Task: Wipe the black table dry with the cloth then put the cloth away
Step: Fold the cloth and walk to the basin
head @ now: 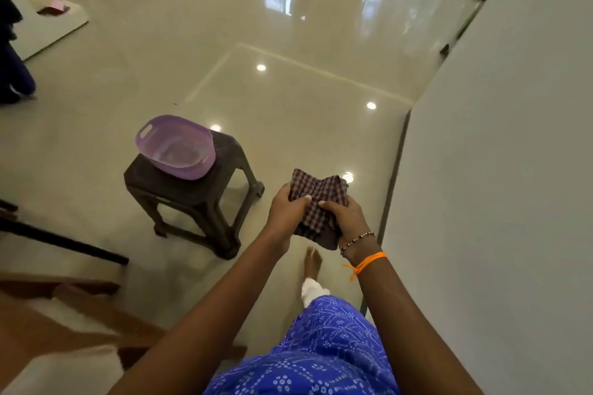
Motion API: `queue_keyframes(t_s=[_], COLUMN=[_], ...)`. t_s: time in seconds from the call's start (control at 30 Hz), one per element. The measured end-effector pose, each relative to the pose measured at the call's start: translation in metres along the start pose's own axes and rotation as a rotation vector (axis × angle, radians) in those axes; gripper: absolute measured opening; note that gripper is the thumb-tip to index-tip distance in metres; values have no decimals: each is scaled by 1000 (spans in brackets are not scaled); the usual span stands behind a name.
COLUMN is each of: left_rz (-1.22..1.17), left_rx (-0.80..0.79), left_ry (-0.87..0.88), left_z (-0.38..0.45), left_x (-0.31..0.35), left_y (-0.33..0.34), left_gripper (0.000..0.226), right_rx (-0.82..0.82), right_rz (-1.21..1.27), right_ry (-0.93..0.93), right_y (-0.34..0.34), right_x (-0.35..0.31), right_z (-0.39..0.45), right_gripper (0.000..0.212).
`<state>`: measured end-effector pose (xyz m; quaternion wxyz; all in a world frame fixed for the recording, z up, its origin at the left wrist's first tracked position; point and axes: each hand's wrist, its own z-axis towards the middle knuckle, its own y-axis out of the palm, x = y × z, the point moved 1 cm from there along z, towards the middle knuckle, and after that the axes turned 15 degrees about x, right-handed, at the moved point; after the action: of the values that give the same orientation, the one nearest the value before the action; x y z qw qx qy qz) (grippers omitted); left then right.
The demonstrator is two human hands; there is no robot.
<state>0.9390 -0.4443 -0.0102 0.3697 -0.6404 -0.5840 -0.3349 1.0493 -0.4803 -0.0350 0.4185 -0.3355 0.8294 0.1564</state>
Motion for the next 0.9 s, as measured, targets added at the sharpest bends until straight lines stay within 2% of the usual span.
queue_keyframes(t_s=[0.2,0.33,0.57,0.67,0.83,0.9], left_rz=[2,-62,-171,-219,-354,-425], left_rx=[107,205,379,393,456,501], left_ry=[-63,-43,-20,-66,-189,-212], left_z=[129,209,346,408,498,526], left_x=[75,134,200,227,269,284], left_y=[44,51,17,-5,-45,-63], left_gripper=[37,26,24,28,21,23], right_rx=[-100,-234,-336,-391,-508,-538], right_rz=[-35,-108,-243,-315,-487,-563], right_ry=[65,28,96,83,52,-4], right_y=[77,139,289,363,479,524], right_x=[-89,-150,-197,-211,-238,-248], right_z=[119,180,273,315,368,381], right_gripper=[39,37,30,35,34,23])
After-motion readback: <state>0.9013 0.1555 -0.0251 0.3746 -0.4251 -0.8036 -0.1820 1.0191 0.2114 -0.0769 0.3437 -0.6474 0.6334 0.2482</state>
